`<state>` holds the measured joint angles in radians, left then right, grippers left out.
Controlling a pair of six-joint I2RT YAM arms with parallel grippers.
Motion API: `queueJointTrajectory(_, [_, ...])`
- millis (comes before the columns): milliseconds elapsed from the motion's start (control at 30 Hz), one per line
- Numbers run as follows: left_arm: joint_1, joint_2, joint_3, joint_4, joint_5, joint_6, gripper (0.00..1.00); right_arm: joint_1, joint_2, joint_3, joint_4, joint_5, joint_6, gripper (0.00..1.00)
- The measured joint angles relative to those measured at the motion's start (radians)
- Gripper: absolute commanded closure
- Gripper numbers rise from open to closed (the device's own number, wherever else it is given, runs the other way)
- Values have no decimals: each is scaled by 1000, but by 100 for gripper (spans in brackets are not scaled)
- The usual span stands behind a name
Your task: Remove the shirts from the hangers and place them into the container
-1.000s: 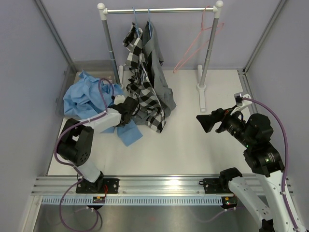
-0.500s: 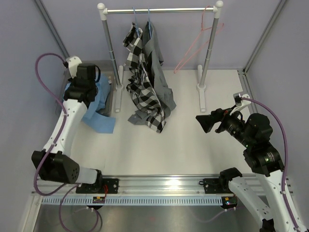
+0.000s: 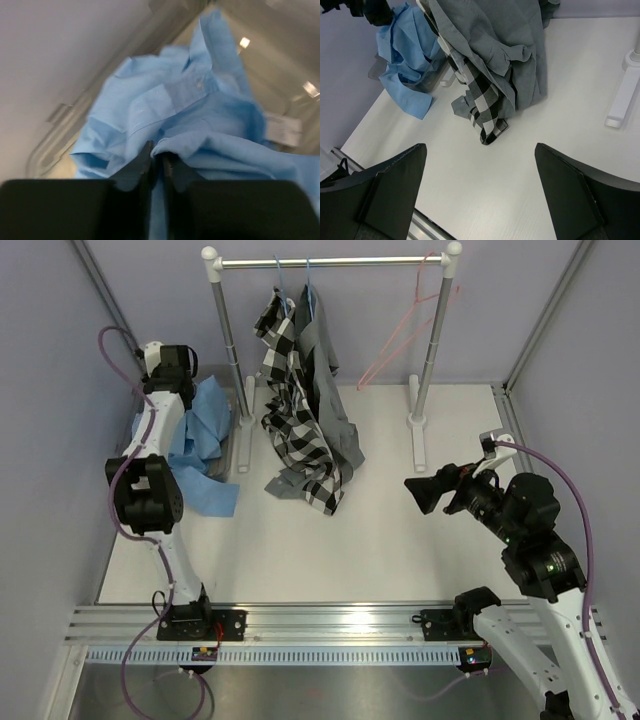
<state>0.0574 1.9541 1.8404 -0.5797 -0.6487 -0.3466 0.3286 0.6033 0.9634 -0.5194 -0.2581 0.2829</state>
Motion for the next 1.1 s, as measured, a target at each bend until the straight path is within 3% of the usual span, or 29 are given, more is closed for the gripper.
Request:
queueJointTrajectory(67, [6,91,14,3,22,3,72,0,6,0,0,9,-3,1])
queueJointTrajectory(200, [5,230,16,-6,66,0,66,1,20,-2,0,15,-7,1])
queueJointTrajectory(333, [7,273,14,-22,104,-1,60,6,23,-3,-1,26,-10,1])
queueJointTrajectory(367, [9,271,14,-22,107,2,54,7,23,-3,-1,29,-11,1])
queueJointTrajectory(400, [10,264,13,-21,110,5,37,8,23,-3,-1,31,-11,1])
queueJointTrajectory(467, [11,237,5,-21,120,13,21,11,23,-5,0,31,-11,0])
queueJointTrajectory(533, [14,175,-18,-25,131,15,7,12,21,-7,0,31,-11,1])
queueJointTrajectory(600, [11,84,-45,-28,135,18,1,12,17,-12,0,30,-11,0])
queueJointTrajectory(800, [-79,-312,-146,11,78,27,1,12,5,-22,6,27,-10,1])
queueJointTrajectory(933, [-197,-562,-368,56,22,-3,1,12,-4,-23,8,14,-9,0])
queueJointTrajectory(1100, [-304,-670,-633,-16,-34,-97,1,14,-33,-31,27,1,-4,1])
